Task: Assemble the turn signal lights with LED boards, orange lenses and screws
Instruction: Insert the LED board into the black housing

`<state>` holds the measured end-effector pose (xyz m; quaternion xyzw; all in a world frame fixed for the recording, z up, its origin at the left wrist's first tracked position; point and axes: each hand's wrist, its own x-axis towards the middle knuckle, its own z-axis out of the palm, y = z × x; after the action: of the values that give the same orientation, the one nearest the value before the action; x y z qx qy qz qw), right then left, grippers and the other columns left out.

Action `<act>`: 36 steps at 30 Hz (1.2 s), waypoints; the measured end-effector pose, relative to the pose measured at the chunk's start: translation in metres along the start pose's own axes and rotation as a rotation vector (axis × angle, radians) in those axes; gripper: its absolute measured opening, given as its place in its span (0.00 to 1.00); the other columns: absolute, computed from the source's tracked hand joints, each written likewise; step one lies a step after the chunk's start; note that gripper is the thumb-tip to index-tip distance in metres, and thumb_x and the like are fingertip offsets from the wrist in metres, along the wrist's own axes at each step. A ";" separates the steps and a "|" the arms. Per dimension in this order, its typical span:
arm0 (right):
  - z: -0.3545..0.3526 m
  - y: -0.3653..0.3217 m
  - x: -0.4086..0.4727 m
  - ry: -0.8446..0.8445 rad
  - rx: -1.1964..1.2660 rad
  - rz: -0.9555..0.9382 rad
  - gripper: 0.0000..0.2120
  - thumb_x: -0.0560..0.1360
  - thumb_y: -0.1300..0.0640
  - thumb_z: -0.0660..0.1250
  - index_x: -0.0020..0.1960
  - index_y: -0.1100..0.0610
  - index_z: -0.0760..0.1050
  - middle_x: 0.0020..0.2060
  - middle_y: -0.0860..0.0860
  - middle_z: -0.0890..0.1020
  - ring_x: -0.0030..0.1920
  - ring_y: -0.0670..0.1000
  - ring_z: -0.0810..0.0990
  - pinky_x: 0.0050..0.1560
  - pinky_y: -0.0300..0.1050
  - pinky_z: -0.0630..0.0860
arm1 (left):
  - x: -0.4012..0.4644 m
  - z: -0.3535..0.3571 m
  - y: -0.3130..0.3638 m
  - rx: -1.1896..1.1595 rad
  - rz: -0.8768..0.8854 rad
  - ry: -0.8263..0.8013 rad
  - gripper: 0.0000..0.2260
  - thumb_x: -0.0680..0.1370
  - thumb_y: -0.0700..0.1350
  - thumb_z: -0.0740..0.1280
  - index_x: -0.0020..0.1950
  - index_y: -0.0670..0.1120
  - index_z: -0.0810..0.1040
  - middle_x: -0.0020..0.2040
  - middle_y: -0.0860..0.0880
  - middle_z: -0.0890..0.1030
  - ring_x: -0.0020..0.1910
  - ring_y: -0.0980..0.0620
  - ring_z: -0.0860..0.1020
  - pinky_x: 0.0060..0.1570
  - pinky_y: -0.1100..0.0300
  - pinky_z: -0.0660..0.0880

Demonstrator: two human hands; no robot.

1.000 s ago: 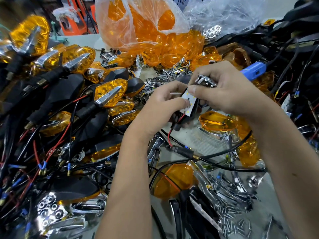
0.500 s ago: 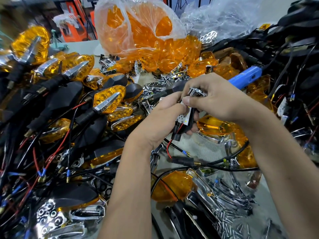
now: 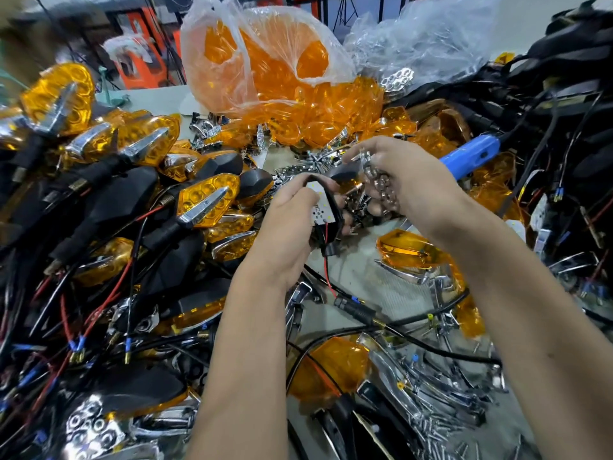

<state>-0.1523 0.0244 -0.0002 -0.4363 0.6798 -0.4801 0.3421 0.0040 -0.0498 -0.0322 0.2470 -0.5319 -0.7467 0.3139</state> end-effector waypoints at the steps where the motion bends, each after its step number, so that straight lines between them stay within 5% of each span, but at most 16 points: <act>1: 0.001 -0.001 -0.002 0.004 0.012 -0.044 0.12 0.83 0.60 0.59 0.57 0.50 0.80 0.40 0.56 0.77 0.35 0.52 0.73 0.36 0.50 0.73 | 0.001 -0.002 0.000 -0.034 -0.002 0.011 0.14 0.82 0.33 0.52 0.49 0.41 0.77 0.40 0.42 0.78 0.36 0.43 0.78 0.38 0.51 0.79; 5: -0.004 0.004 -0.013 -0.025 0.075 -0.242 0.17 0.82 0.68 0.64 0.62 0.50 0.82 0.50 0.44 0.85 0.45 0.41 0.82 0.46 0.40 0.78 | 0.003 -0.004 -0.001 -0.098 -0.011 0.028 0.13 0.82 0.33 0.53 0.49 0.40 0.77 0.41 0.43 0.79 0.37 0.44 0.79 0.39 0.51 0.80; 9: -0.003 0.006 -0.010 0.061 0.169 -0.257 0.12 0.73 0.62 0.76 0.53 0.50 0.82 0.49 0.61 0.84 0.45 0.53 0.80 0.52 0.56 0.81 | 0.004 -0.005 0.000 -0.135 -0.021 0.059 0.15 0.81 0.33 0.53 0.46 0.41 0.79 0.39 0.45 0.81 0.36 0.49 0.81 0.38 0.53 0.80; 12: -0.004 0.008 -0.010 0.130 0.231 -0.236 0.12 0.69 0.59 0.78 0.48 0.52 0.78 0.40 0.52 0.82 0.39 0.54 0.78 0.41 0.50 0.81 | 0.006 -0.004 -0.001 -0.213 -0.027 0.082 0.14 0.81 0.33 0.53 0.46 0.40 0.78 0.41 0.42 0.80 0.40 0.47 0.79 0.42 0.54 0.81; 18: 0.000 0.005 -0.010 0.186 0.391 -0.250 0.13 0.74 0.66 0.76 0.53 0.54 0.78 0.43 0.48 0.83 0.40 0.52 0.82 0.40 0.46 0.84 | 0.004 -0.002 0.002 -0.231 0.014 0.077 0.14 0.82 0.34 0.53 0.46 0.42 0.77 0.40 0.45 0.80 0.38 0.50 0.81 0.40 0.55 0.80; 22: 0.003 0.001 -0.014 0.141 0.419 -0.232 0.21 0.76 0.70 0.73 0.64 0.51 0.79 0.58 0.56 0.76 0.48 0.55 0.85 0.46 0.52 0.86 | 0.000 -0.003 0.003 -0.120 0.046 0.064 0.16 0.82 0.35 0.53 0.46 0.46 0.79 0.38 0.47 0.81 0.39 0.49 0.81 0.35 0.57 0.77; 25: 0.003 -0.001 -0.015 0.120 0.414 -0.246 0.09 0.77 0.70 0.71 0.53 0.58 0.82 0.50 0.54 0.83 0.48 0.55 0.86 0.48 0.53 0.85 | 0.000 -0.002 0.005 -0.157 0.049 0.046 0.16 0.82 0.35 0.53 0.45 0.46 0.79 0.40 0.46 0.80 0.39 0.49 0.81 0.39 0.57 0.78; 29: 0.003 0.000 -0.014 0.156 0.301 -0.269 0.09 0.73 0.63 0.77 0.44 0.53 0.80 0.34 0.48 0.83 0.38 0.48 0.82 0.45 0.42 0.79 | 0.000 0.000 0.006 -0.189 0.059 0.056 0.15 0.81 0.33 0.53 0.47 0.45 0.78 0.42 0.46 0.80 0.39 0.50 0.80 0.42 0.56 0.78; 36: 0.008 0.001 -0.015 0.005 0.262 -0.250 0.10 0.69 0.55 0.82 0.40 0.55 0.80 0.34 0.53 0.83 0.32 0.48 0.77 0.33 0.38 0.75 | 0.000 0.000 0.008 -0.192 0.011 0.125 0.14 0.83 0.35 0.54 0.46 0.46 0.77 0.50 0.41 0.79 0.45 0.45 0.77 0.45 0.51 0.74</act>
<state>-0.1400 0.0360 -0.0025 -0.4681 0.5527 -0.6044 0.3319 0.0060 -0.0516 -0.0244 0.2587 -0.4386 -0.7757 0.3729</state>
